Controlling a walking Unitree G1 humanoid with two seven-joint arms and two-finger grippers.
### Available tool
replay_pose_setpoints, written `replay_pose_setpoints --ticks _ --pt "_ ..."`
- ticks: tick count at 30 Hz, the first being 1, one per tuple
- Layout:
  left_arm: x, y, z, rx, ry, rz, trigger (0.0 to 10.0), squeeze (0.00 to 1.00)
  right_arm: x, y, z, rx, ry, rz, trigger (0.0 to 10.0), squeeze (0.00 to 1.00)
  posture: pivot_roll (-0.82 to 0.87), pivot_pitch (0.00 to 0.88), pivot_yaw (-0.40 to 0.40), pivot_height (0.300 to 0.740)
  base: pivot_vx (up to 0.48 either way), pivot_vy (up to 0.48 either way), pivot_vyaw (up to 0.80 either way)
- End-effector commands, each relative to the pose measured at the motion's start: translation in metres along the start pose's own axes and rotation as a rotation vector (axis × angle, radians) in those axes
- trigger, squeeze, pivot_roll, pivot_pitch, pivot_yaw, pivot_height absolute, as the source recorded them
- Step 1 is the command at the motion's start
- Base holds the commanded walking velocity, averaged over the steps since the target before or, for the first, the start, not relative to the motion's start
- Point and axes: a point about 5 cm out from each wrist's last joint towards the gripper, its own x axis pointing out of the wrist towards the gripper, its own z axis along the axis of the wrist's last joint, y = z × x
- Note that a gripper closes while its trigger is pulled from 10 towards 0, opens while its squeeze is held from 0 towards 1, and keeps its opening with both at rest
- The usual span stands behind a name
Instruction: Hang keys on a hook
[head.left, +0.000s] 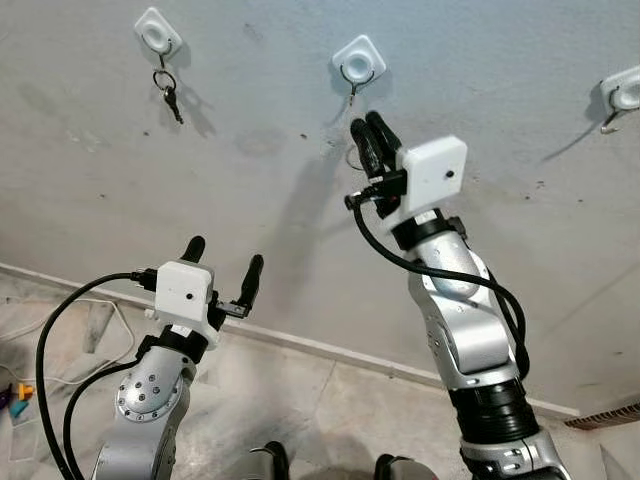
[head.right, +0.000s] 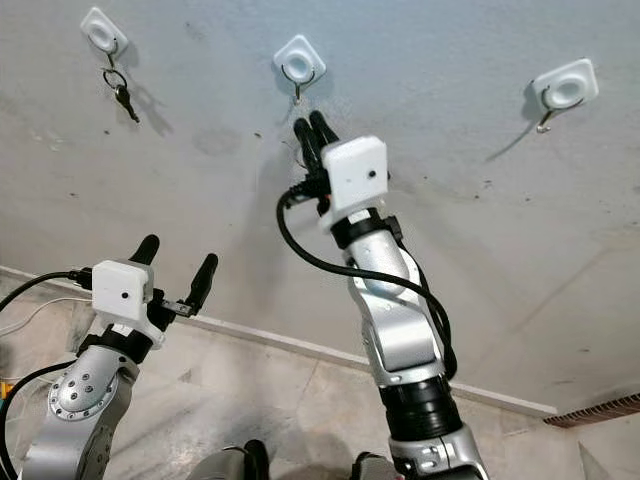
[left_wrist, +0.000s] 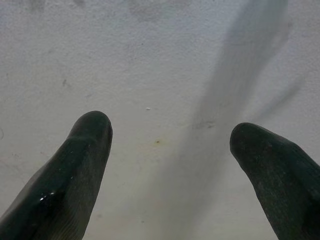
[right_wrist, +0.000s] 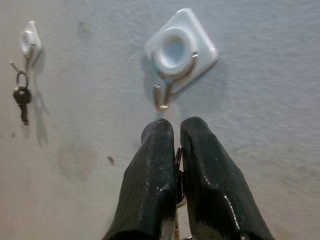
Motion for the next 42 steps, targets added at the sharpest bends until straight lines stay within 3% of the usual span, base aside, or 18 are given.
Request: replay_pose_setpoints --ticks 1,13,21,42 --pt "-0.001 0.002 -0.003 0.001 0.018 -0.004 10.0 0.00 0.000 0.002 0.009 -0.002 -0.031 0.004 10.0 0.00 0.07 0.231 0.072 0.740 0.000 0.000 0.00" --pt "0.004 0.000 -0.001 0.000 0.007 -0.011 10.0 0.00 0.016 0.009 0.026 -0.004 -0.103 0.013 10.0 0.00 0.07 0.224 0.072 0.740 0.000 0.000 0.00" --pt "0.004 -0.001 -0.001 -0.003 0.004 -0.009 10.0 0.00 0.031 0.024 0.037 0.011 -0.157 0.032 10.0 0.00 0.07 0.224 0.067 0.740 0.000 0.000 0.00" --pt "0.006 -0.005 -0.004 -0.015 0.015 -0.018 10.0 0.00 0.044 0.030 0.037 0.000 -0.172 -0.049 10.0 0.00 0.06 0.218 0.054 0.740 0.000 0.000 0.00"
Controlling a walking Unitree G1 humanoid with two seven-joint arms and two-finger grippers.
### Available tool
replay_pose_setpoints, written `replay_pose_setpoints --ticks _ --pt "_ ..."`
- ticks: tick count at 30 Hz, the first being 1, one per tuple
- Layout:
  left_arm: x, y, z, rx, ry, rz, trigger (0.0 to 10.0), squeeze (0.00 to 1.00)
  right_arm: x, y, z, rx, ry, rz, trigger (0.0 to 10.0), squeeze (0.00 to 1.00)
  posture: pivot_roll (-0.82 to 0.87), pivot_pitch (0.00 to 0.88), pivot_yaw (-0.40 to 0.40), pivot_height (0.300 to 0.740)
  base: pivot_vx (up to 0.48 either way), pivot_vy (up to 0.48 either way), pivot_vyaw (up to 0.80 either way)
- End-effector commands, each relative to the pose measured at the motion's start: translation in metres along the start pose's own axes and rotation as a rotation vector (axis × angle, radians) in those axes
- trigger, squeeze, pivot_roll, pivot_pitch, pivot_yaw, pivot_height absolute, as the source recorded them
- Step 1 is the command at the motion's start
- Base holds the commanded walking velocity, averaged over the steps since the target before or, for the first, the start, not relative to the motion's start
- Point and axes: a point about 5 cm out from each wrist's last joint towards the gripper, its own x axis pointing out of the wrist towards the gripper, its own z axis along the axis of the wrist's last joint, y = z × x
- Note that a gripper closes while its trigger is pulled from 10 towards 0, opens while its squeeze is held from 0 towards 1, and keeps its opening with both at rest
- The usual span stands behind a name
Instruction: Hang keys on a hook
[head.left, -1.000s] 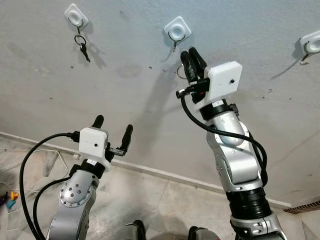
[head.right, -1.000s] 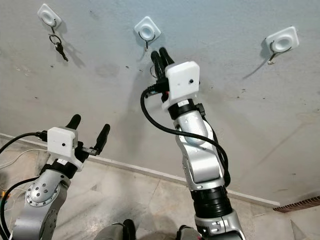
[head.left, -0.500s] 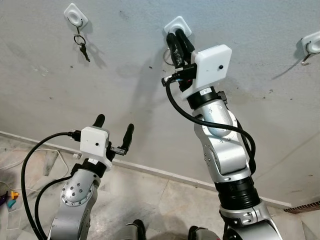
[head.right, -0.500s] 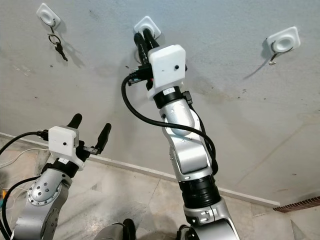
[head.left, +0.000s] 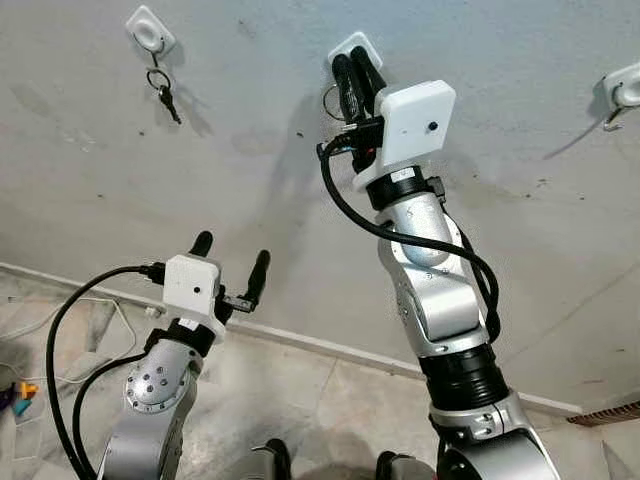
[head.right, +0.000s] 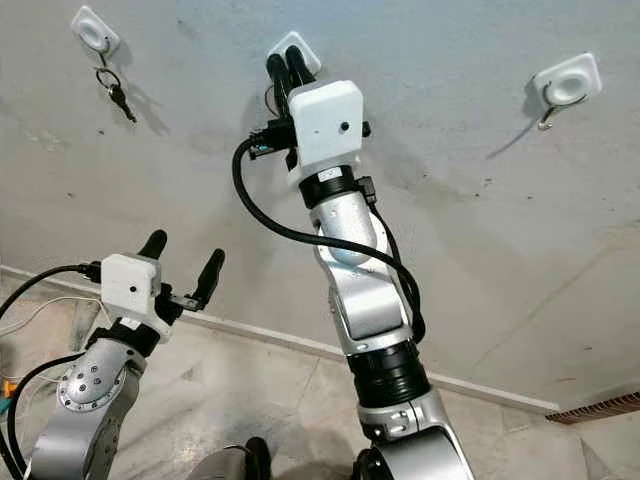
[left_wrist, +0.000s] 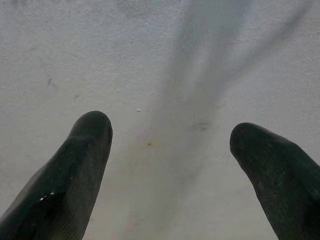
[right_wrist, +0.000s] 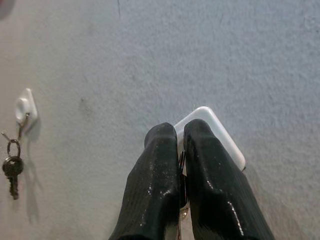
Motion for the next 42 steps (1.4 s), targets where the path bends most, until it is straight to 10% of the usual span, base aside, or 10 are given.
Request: replay_pose_setpoints --ticks 1,42 --pt "-0.002 0.000 -0.004 -0.003 0.020 -0.003 10.0 0.00 0.005 0.004 0.005 0.001 -0.028 -0.010 10.0 0.00 0.06 0.219 0.055 0.740 0.000 0.000 0.00" --pt "-0.002 -0.001 -0.008 -0.018 0.042 -0.003 10.0 0.00 -0.001 -0.035 -0.005 -0.125 -0.004 -0.245 10.0 0.00 0.06 0.224 0.062 0.740 0.000 0.000 0.00"
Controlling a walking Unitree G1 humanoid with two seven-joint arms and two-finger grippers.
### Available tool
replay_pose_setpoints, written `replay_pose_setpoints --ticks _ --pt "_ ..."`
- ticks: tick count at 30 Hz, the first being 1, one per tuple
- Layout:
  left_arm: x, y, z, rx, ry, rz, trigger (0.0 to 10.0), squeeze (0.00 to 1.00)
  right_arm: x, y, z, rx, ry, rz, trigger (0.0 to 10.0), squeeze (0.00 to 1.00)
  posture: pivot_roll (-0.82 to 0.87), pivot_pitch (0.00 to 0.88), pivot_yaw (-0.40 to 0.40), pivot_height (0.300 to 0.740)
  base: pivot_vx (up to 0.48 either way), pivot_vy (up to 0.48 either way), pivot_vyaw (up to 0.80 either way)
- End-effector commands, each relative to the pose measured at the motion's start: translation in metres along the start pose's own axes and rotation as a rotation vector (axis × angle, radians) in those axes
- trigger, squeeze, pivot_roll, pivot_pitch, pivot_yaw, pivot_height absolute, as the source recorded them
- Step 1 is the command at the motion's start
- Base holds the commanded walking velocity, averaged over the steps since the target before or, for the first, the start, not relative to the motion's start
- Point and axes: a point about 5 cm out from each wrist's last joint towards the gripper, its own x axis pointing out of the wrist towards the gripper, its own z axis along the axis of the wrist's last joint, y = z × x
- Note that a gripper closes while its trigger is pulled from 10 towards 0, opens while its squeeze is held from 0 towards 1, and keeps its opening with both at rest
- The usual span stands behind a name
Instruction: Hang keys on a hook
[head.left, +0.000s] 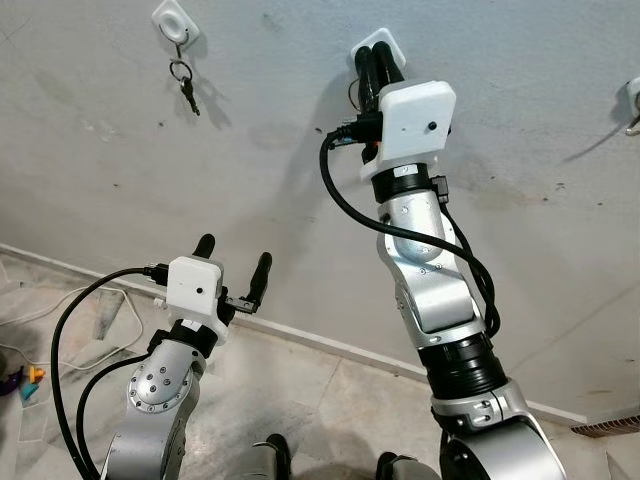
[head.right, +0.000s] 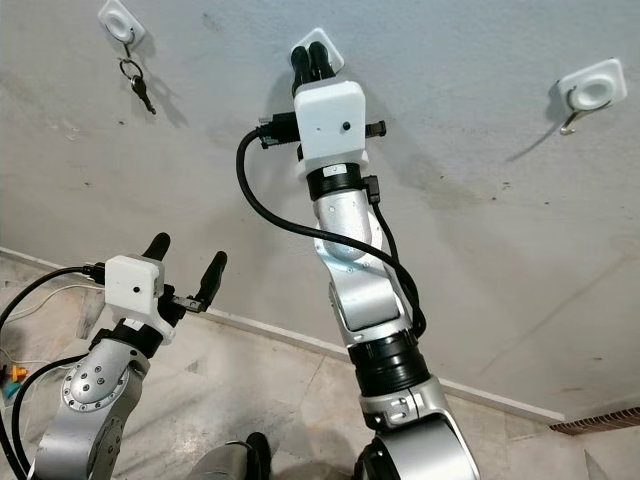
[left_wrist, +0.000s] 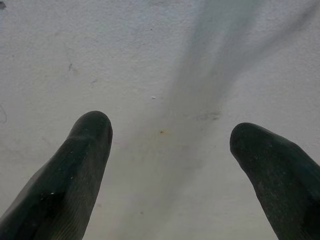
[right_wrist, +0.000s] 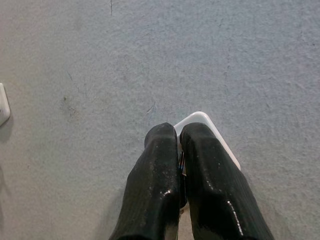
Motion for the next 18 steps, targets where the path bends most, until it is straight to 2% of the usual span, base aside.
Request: replay_pose_setpoints --ticks 1,13,18 --pt "-0.003 0.000 -0.006 -0.008 0.030 -0.004 10.0 0.00 -0.001 -0.020 -0.002 -0.009 0.018 -0.108 10.0 0.00 0.06 0.224 0.062 0.740 0.000 0.000 0.00" --pt "-0.002 0.000 -0.006 -0.007 0.031 0.000 10.0 0.00 0.000 -0.031 -0.004 -0.050 0.028 -0.162 10.0 0.00 0.07 0.223 0.061 0.740 0.000 0.000 0.00" --pt "-0.002 0.000 -0.006 -0.007 0.031 -0.002 10.0 0.00 0.002 -0.030 -0.001 -0.036 0.016 -0.150 10.0 0.00 0.06 0.222 0.062 0.740 0.000 0.000 0.00"
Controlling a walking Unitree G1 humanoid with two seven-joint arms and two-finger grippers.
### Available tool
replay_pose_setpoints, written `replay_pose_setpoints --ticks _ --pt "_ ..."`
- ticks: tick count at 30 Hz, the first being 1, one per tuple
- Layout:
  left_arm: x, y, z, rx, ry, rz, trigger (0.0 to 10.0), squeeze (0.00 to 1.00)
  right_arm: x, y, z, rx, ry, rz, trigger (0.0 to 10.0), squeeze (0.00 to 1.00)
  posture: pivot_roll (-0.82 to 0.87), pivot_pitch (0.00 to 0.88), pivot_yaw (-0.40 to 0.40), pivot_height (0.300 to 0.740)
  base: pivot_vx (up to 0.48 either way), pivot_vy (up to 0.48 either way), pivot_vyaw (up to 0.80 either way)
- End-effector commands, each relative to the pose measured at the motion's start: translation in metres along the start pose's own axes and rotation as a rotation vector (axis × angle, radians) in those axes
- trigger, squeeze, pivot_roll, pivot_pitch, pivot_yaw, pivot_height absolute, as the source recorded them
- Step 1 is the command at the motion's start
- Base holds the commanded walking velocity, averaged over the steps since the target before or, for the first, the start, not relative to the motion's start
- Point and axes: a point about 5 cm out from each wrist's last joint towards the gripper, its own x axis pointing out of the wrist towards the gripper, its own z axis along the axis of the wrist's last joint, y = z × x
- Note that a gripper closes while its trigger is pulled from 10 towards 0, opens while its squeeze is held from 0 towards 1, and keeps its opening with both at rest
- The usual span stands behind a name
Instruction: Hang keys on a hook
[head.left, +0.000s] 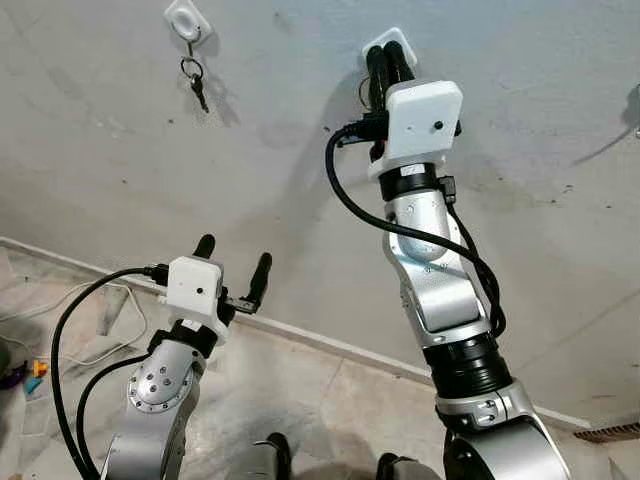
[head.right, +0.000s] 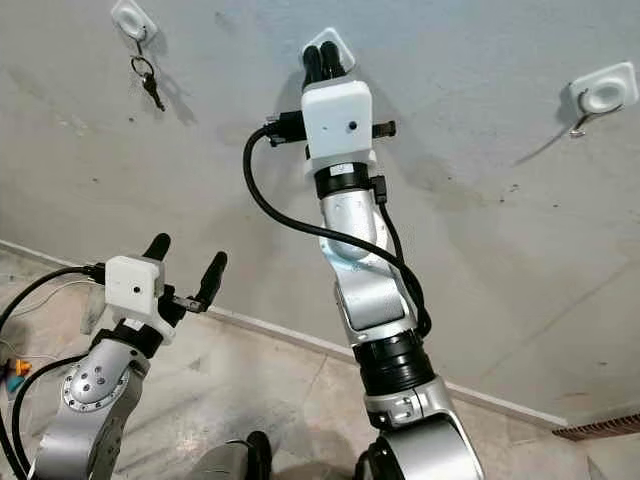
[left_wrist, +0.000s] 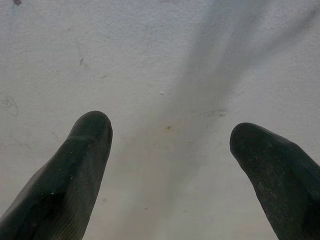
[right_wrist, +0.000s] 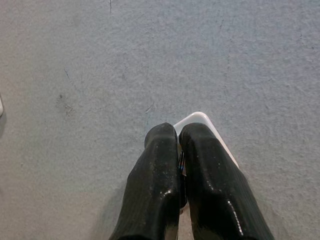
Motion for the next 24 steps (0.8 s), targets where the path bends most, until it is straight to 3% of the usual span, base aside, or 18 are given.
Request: replay_pose_setpoints --ticks 1,5,14,24 --pt "-0.002 0.000 -0.005 -0.006 0.026 -0.004 10.0 0.00 0.004 -0.022 0.004 -0.001 -0.010 -0.096 10.0 0.00 0.06 0.221 0.062 0.740 0.000 0.000 0.00" --pt "-0.002 0.000 -0.005 -0.006 0.025 -0.004 10.0 0.00 0.004 -0.021 0.010 -0.001 -0.029 -0.081 10.0 0.00 0.06 0.220 0.062 0.740 0.000 0.000 0.00" --pt "-0.003 0.001 -0.006 -0.007 0.029 -0.002 10.0 0.00 -0.015 -0.019 0.002 0.003 0.007 0.020 10.0 0.00 0.06 0.223 0.066 0.740 0.000 0.000 0.00" --pt "0.001 -0.001 -0.006 -0.007 0.026 -0.018 10.0 0.00 -0.006 -0.023 0.007 -0.026 -0.021 0.000 10.0 0.00 0.05 0.214 0.070 0.740 0.000 0.000 0.00"
